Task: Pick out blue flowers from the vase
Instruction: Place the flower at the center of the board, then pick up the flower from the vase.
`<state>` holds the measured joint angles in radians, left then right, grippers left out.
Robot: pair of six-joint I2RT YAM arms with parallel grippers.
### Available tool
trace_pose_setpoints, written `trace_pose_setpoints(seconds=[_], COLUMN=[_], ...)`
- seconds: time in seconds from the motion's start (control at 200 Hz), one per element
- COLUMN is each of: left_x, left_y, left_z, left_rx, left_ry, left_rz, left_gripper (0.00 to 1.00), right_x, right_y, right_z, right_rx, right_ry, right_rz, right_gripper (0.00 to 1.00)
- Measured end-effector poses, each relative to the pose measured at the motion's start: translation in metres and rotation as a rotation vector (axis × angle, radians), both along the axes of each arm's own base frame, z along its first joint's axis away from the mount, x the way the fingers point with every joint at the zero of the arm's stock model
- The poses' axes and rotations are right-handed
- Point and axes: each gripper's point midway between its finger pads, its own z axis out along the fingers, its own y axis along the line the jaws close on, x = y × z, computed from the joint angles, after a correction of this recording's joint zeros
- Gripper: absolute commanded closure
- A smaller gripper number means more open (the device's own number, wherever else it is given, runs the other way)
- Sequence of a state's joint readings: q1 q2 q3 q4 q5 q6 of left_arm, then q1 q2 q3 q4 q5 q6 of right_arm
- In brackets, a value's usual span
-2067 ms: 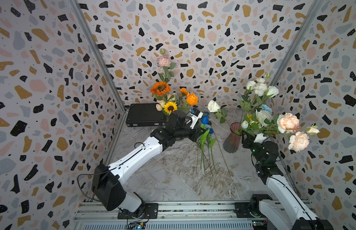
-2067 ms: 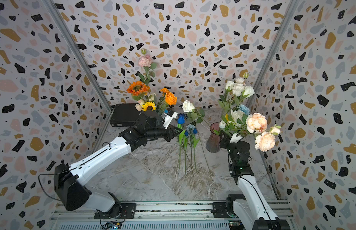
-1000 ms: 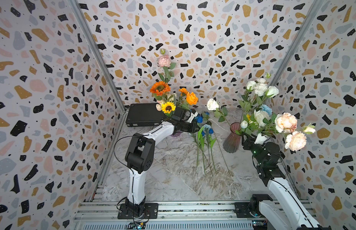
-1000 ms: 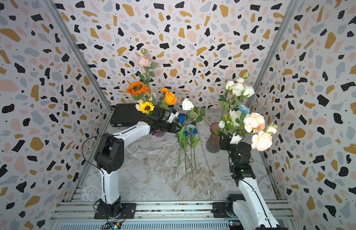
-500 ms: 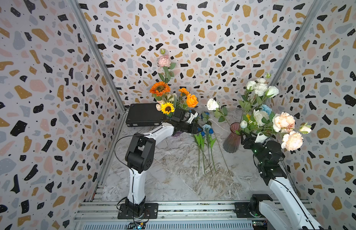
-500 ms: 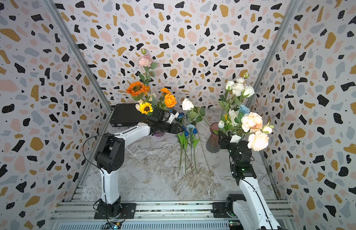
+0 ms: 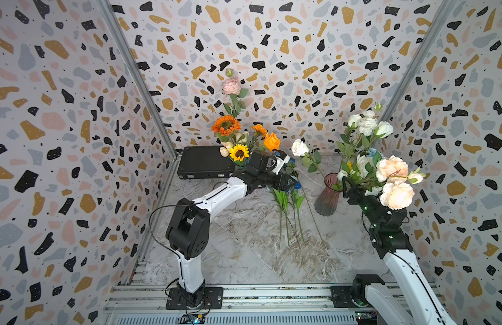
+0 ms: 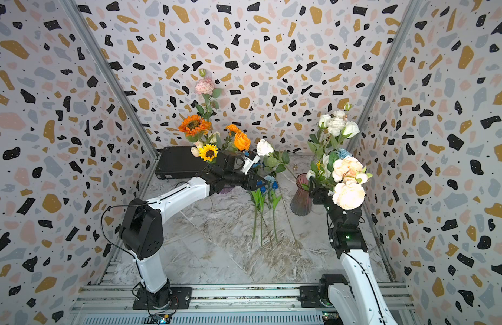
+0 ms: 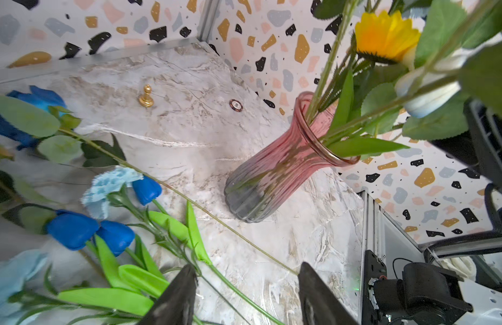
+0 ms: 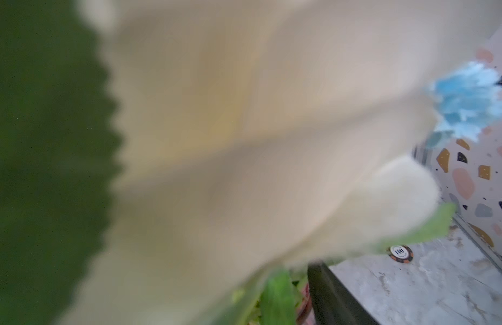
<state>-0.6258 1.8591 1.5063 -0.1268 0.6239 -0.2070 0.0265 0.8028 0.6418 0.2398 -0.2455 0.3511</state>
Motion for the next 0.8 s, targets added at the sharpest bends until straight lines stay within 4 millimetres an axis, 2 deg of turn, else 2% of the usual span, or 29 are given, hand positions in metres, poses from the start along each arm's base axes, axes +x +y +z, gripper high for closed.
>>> trace_pose_setpoints(seconds=[0.195, 0.375, 0.586, 0.801], left_x=[-0.034, -0.052, -0.058, -0.050], left_y=[-0.033, -0.053, -0.065, -0.073], left_z=[-0.006, -0.003, 0.004, 0.027], left_rx=[0.046, 0.049, 0.035, -0.018], left_ry=[-0.052, -0.102, -0.148, -0.203], left_rz=[-0.065, -0.095, -0.094, -0.068], left_gripper=[0.37, 0.35, 0.31, 0.28], right_x=[0.013, 0.022, 0.033, 0.049], right_y=[0.008, 0.022, 0.037, 0.043], right_z=[0.000, 0.008, 0.032, 0.029], right_rx=[0.042, 0.063, 0.064, 0.073], right_ry=[0.023, 0.025, -0.002, 0.030], right_rz=[0.046, 0.103, 0.156, 0.179], right_gripper=[0.32, 0.32, 0.32, 0.32])
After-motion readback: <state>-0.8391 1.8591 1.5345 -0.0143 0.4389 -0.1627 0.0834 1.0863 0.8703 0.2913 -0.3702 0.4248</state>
